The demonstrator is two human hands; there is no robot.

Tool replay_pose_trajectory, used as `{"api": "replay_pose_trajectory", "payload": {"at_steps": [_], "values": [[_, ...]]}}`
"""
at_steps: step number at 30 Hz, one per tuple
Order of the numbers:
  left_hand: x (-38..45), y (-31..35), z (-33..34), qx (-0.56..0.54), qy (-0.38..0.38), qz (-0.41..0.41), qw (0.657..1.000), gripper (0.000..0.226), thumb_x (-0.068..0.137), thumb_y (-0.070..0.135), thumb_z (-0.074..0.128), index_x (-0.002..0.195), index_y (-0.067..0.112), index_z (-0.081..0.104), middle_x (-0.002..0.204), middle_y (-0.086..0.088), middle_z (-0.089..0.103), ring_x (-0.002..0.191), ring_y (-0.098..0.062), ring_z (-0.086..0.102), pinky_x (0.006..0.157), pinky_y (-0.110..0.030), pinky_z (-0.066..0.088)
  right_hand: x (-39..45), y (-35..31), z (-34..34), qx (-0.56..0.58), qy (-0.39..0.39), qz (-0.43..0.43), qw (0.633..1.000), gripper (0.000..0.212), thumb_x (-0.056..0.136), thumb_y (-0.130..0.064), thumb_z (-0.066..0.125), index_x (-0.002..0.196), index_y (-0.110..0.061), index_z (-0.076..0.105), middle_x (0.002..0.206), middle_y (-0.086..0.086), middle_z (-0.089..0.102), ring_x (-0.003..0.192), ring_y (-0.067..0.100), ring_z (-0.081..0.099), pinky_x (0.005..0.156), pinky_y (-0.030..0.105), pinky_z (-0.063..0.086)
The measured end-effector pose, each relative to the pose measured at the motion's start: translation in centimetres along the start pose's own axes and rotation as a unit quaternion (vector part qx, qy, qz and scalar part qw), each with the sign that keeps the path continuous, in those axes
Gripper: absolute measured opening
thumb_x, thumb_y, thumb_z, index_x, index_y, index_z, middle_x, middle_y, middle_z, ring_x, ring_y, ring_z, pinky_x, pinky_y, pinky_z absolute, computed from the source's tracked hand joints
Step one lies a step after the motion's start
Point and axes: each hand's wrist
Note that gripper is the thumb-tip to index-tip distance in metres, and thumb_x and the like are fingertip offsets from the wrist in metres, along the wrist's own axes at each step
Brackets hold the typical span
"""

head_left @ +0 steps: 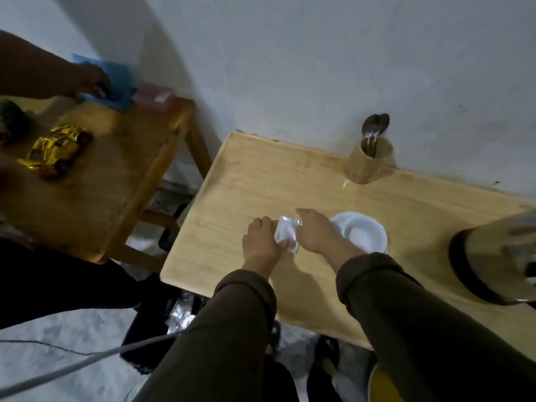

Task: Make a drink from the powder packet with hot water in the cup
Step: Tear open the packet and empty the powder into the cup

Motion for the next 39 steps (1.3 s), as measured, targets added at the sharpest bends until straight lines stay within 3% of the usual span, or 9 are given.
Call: {"api": "replay_pose_trajectory", "payload": {"at_steps": [5, 8, 14, 19, 24, 27, 31, 35, 39], "values": [[1.0, -0.3, 0.1, -0.002, 0.011, 0.000, 1.000, 0.050, 0.076, 0.034, 0.071, 0.116, 0.011, 0.053, 0.121, -0.008, 0.053, 0.116, -0.028, 0.050, 0.089, -0.038, 0.044, 1.0, -0.6, 1.0, -0.006, -0.019, 0.035, 0.999, 0.055, 0.083, -0.020, 0.062, 0.133, -0.007, 0.046, 0.134, 0.016, 0.053, 0.120, 0.033, 0.053, 0.097, 0.038, 0.043], [1.4, -0.7, 0.2, -0.012, 0.019, 0.012, 1.000, 0.050, 0.073, 0.034, 0.073, 0.114, 0.013, 0.054, 0.119, -0.007, 0.054, 0.114, -0.027, 0.051, 0.088, -0.037, 0.044, 1.4, -0.5, 1.6, -0.030, 0.009, 0.041, 0.999, 0.053, 0.077, -0.021, 0.066, 0.127, -0.011, 0.051, 0.126, 0.014, 0.057, 0.113, 0.033, 0.055, 0.092, 0.038, 0.044], [1.8, -1.2, 0.4, -0.043, 0.014, 0.009, 0.999, 0.057, 0.068, 0.040, 0.079, 0.113, 0.014, 0.056, 0.117, -0.005, 0.057, 0.113, -0.024, 0.052, 0.089, -0.035, 0.043, 2.4, -0.4, 1.6, -0.016, 0.063, 0.095, 0.993, 0.041, 0.089, -0.014, 0.050, 0.129, -0.009, 0.049, 0.130, 0.018, 0.053, 0.122, 0.034, 0.048, 0.102, 0.036, 0.037], [1.9, -1.4, 0.5, -0.057, 0.012, 0.015, 0.998, 0.057, 0.067, 0.040, 0.079, 0.113, 0.016, 0.056, 0.117, -0.004, 0.057, 0.113, -0.023, 0.051, 0.091, -0.036, 0.044, 2.3, -0.6, 1.6, -0.008, 0.084, 0.084, 0.993, 0.030, 0.089, -0.014, 0.048, 0.114, -0.011, 0.065, 0.120, 0.011, 0.064, 0.116, 0.030, 0.053, 0.100, 0.037, 0.039], [2.4, -1.8, 0.0, -0.108, -0.015, 0.028, 0.994, 0.058, 0.067, 0.034, 0.081, 0.119, 0.021, 0.059, 0.118, -0.002, 0.059, 0.113, -0.021, 0.054, 0.096, -0.040, 0.048, 1.6, -1.1, 1.0, 0.088, 0.118, 0.102, 0.984, 0.024, 0.085, -0.007, 0.052, 0.101, -0.013, 0.070, 0.117, 0.013, 0.062, 0.108, 0.030, 0.057, 0.098, 0.035, 0.043], [2.6, -0.9, -1.3, -0.212, -0.041, 0.058, 0.975, 0.041, 0.079, 0.027, 0.074, 0.118, 0.016, 0.066, 0.111, 0.000, 0.066, 0.102, -0.015, 0.060, 0.087, -0.028, 0.047, 0.7, -1.5, -0.6, 0.159, 0.125, 0.103, 0.974, 0.016, 0.085, -0.011, 0.057, 0.096, -0.008, 0.069, 0.105, 0.011, 0.066, 0.090, 0.024, 0.057, 0.077, 0.028, 0.043], [2.3, 1.7, -3.6, -0.381, -0.063, 0.062, 0.920, 0.016, 0.090, 0.020, 0.064, 0.098, 0.007, 0.071, 0.095, -0.008, 0.069, 0.090, -0.019, 0.061, 0.085, -0.033, 0.048, -0.7, -1.4, -3.6, 0.185, 0.147, 0.075, 0.969, 0.015, 0.088, -0.016, 0.057, 0.096, -0.009, 0.068, 0.101, 0.008, 0.068, 0.093, 0.024, 0.059, 0.076, 0.027, 0.041], [1.7, 5.4, -5.6, -0.409, -0.085, 0.100, 0.903, 0.011, 0.092, 0.017, 0.061, 0.083, 0.013, 0.065, 0.079, 0.000, 0.063, 0.075, -0.011, 0.055, 0.073, -0.024, 0.044, -2.5, -0.6, -7.0, 0.185, 0.181, 0.041, 0.965, 0.002, 0.086, -0.017, 0.061, 0.086, -0.016, 0.062, 0.090, 0.003, 0.059, 0.086, 0.019, 0.054, 0.066, 0.025, 0.038], [0.8, 8.7, -6.7, -0.382, -0.097, 0.152, 0.907, 0.014, 0.091, 0.020, 0.062, 0.077, 0.021, 0.064, 0.074, 0.006, 0.061, 0.073, -0.009, 0.053, 0.071, -0.026, 0.042, -4.9, 0.6, -9.7, 0.183, 0.222, 0.001, 0.958, 0.014, 0.085, -0.010, 0.060, 0.096, -0.009, 0.068, 0.086, 0.003, 0.059, 0.081, 0.017, 0.053, 0.057, 0.019, 0.037]]}}
Point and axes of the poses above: each hand's wrist, its own x-axis towards the middle knuckle, its own z-axis out of the palm, y = z × x
